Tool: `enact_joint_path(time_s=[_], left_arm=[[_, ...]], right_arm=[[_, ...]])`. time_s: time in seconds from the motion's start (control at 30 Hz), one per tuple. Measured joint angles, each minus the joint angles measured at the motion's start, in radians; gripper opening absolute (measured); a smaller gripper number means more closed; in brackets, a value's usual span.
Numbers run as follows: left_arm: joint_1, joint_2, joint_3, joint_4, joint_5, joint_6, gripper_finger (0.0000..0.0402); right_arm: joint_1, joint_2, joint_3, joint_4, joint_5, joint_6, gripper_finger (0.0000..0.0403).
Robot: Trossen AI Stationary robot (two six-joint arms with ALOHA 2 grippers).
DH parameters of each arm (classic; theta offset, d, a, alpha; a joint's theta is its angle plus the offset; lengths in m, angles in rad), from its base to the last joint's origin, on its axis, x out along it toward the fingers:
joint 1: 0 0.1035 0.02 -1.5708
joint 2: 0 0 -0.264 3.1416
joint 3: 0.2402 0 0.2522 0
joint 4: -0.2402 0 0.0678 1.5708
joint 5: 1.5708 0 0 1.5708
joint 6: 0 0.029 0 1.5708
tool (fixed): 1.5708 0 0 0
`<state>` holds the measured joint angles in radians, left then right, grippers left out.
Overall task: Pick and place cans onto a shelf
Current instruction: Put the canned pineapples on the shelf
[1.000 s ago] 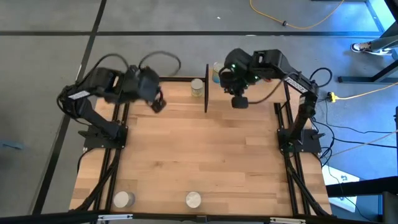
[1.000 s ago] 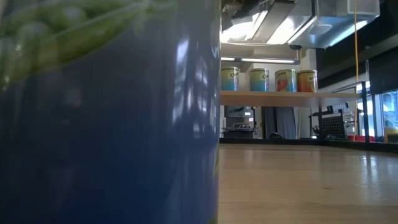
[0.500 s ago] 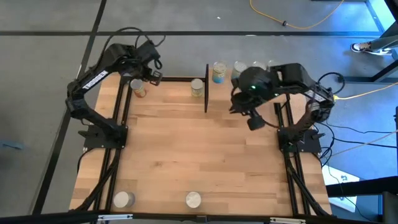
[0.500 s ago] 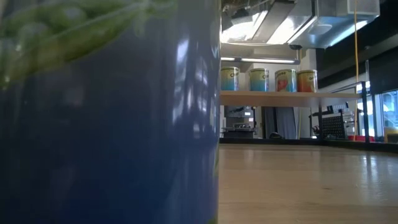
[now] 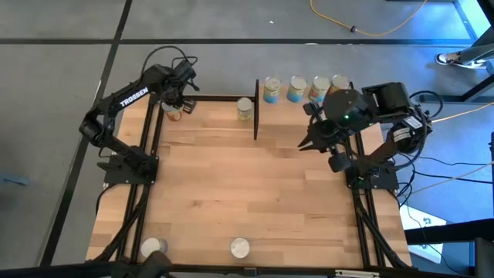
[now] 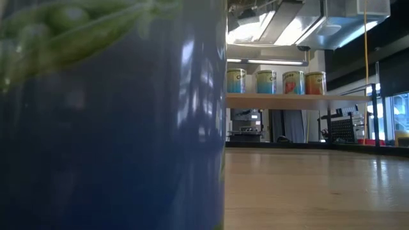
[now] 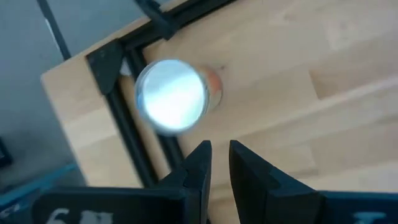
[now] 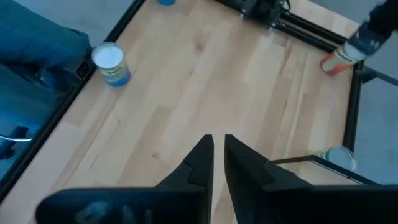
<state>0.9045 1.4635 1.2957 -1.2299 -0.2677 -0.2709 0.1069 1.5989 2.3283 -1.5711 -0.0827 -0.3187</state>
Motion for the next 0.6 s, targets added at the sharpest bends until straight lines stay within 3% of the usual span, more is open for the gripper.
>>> enact_joint_path(time_s=[0.33, 0.6], left_arm=[[0.067, 0.0, -0.165, 0.21, 0.002, 0.012, 0.005], [0.089, 0.0, -0.185, 0.258, 0.02, 0.026, 0.005]], right_arm=[[0.012, -0.008, 0.0, 0.0, 0.002, 0.0, 0.0042], [0.012, -0.008, 0.0, 0.0, 0.002, 0.0, 0.0042]])
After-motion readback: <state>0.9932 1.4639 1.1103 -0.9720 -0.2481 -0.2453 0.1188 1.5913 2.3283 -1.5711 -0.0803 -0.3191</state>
